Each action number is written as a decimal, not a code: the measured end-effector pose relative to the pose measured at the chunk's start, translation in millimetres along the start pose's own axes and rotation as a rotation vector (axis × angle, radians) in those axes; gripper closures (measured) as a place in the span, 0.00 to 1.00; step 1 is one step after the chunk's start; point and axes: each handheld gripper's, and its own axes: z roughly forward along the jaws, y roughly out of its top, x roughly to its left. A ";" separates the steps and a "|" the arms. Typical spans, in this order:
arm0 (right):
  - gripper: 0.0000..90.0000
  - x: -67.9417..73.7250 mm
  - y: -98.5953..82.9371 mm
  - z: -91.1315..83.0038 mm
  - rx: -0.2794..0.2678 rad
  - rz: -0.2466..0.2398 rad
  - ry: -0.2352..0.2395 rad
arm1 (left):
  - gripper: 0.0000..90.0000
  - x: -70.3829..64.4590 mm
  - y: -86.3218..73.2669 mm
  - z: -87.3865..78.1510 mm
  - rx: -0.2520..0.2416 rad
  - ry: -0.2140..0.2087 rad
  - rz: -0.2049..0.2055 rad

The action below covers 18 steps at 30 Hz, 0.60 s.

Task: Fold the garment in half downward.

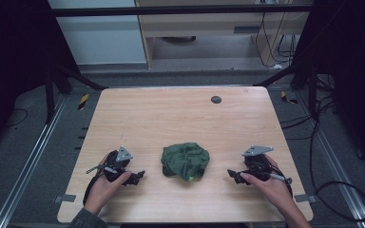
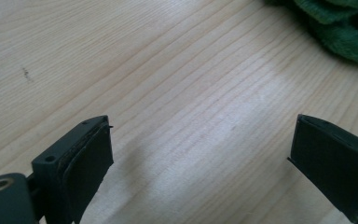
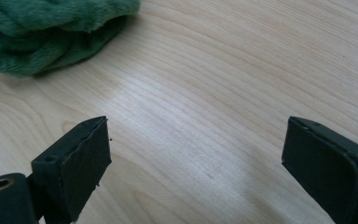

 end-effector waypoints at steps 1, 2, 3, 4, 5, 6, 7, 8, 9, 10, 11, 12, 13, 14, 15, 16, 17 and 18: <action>0.09 -1.1 0.3 1.0 0.001 0.002 -0.003 | 0.06 1.7 0.7 0.7 0.004 0.002 0.002; 0.09 -2.6 0.9 2.6 0.004 0.003 -0.004 | 0.06 3.7 1.5 1.3 0.006 -0.004 -0.001; 0.09 -3.8 1.7 4.0 0.007 0.009 -0.005 | 0.06 5.9 2.2 1.7 0.003 -0.007 -0.004; 0.09 -5.3 2.6 5.7 0.009 0.007 -0.007 | 0.06 8.6 2.9 2.5 0.003 -0.009 -0.009; 0.09 -6.7 3.9 7.5 0.013 0.007 -0.008 | 0.06 10.8 3.6 3.0 0.007 -0.007 -0.008; 0.09 -7.7 5.2 8.9 0.015 0.008 -0.011 | 0.06 12.2 4.0 3.5 0.007 -0.006 -0.011; 0.09 -8.4 6.3 9.8 0.013 0.009 -0.012 | 0.06 14.9 4.8 4.2 0.007 -0.006 -0.013; 0.09 -10.0 8.2 11.4 0.015 0.007 -0.017 | 0.06 16.6 5.2 4.8 0.010 -0.009 -0.015; 0.09 -10.7 9.5 12.1 0.017 0.011 -0.013 | 0.06 19.7 5.9 6.3 0.013 -0.008 -0.022; 0.09 -12.8 12.2 13.6 0.018 0.010 -0.020 | 0.06 21.2 6.3 7.2 0.012 -0.006 -0.026; 0.09 -13.8 13.5 14.2 0.017 0.011 -0.024 | 0.06 22.8 6.7 7.9 0.016 -0.004 -0.025; 0.09 -15.3 14.6 15.0 0.017 0.006 -0.023 | 0.06 24.1 7.3 8.9 0.020 -0.003 -0.032; 0.09 -16.4 16.3 15.7 0.020 0.012 -0.025 | 0.06 26.2 8.1 9.9 0.020 0.001 -0.028; 0.09 -18.3 17.9 16.9 0.016 0.015 -0.025 | 0.06 27.5 9.0 10.7 0.023 0.002 -0.030; 0.09 -20.0 19.3 17.9 0.013 0.020 -0.027 | 0.06 28.5 9.3 11.2 0.016 0.007 -0.032; 0.09 -20.9 20.3 18.2 0.015 0.025 -0.028 | 0.06 30.8 9.9 12.0 0.007 0.010 -0.039; 0.09 -22.8 22.2 19.1 0.014 0.025 -0.036 | 0.06 32.4 10.4 13.1 0.011 0.009 -0.044; 0.09 -24.0 23.7 19.9 0.011 0.031 -0.039 | 0.06 33.8 10.8 14.3 0.015 0.011 -0.047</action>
